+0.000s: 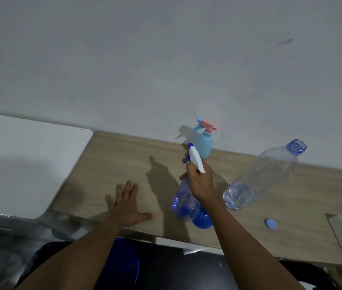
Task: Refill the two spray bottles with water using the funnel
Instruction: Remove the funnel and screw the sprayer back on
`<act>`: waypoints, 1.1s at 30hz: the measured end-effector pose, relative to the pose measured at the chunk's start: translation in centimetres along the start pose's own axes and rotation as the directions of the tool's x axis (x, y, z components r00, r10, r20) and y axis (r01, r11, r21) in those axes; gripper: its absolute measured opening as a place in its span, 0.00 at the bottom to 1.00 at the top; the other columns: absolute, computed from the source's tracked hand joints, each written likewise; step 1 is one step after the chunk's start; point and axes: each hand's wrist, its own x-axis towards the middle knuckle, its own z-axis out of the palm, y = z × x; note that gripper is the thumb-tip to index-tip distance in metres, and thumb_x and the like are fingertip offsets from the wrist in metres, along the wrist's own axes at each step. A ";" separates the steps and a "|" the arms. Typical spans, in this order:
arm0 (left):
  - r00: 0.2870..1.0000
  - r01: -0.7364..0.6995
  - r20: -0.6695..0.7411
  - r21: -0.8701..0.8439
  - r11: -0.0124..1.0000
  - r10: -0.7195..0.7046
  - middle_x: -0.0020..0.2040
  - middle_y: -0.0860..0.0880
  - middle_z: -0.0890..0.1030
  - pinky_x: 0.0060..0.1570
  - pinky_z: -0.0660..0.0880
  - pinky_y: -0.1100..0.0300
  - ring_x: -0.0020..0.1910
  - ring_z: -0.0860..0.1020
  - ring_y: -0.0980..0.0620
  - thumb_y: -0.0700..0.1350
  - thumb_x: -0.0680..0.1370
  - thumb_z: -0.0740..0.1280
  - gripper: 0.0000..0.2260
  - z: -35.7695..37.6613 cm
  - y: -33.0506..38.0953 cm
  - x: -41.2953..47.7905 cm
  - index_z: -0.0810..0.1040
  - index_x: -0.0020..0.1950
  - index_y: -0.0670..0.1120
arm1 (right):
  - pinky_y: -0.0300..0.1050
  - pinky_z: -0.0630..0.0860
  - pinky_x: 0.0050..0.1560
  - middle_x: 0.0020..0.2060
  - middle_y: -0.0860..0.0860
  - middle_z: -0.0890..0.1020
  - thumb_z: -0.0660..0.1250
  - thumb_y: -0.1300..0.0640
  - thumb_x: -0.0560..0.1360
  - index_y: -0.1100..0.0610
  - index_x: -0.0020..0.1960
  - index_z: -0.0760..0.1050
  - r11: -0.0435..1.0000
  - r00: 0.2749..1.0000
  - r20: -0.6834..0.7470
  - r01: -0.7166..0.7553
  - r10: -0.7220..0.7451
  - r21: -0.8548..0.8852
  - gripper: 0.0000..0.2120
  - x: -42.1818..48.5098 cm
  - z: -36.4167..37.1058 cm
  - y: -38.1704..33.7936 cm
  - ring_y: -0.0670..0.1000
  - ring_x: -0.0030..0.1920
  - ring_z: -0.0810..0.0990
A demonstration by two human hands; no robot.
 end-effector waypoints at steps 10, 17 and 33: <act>0.993 -0.002 0.115 0.022 1.000 -0.001 0.75 0.52 0.23 0.68 0.30 0.31 0.73 0.23 0.45 0.82 0.57 0.61 0.64 -0.5 0.1 0.0 0.27 0.76 0.54 | 0.44 0.75 0.44 0.31 0.55 0.82 0.58 0.39 0.81 0.58 0.31 0.76 0.821 0.876 0.327 -0.125 0.355 -0.557 0.29 -1.3 0.5 3.1 0.50 0.32 0.79; 0.992 0.002 0.129 -0.002 1.000 -0.001 0.74 0.53 0.22 0.68 0.29 0.31 0.72 0.22 0.45 0.82 0.56 0.62 0.65 -0.6 0.2 -0.2 0.27 0.76 0.55 | 0.52 0.79 0.47 0.33 0.58 0.82 0.58 0.35 0.77 0.58 0.34 0.77 0.815 0.877 0.296 -0.166 0.380 -0.555 0.29 -1.1 0.9 3.4 0.54 0.36 0.80; 0.992 -0.003 0.123 -0.029 1.000 0.006 0.74 0.54 0.22 0.68 0.29 0.31 0.72 0.22 0.46 0.85 0.48 0.54 0.68 -0.9 0.3 -0.5 0.27 0.76 0.56 | 0.48 0.78 0.34 0.39 0.56 0.79 0.62 0.55 0.80 0.54 0.49 0.68 0.964 0.977 0.172 -0.083 0.129 -0.254 0.04 0.4 -0.4 1.2 0.58 0.35 0.83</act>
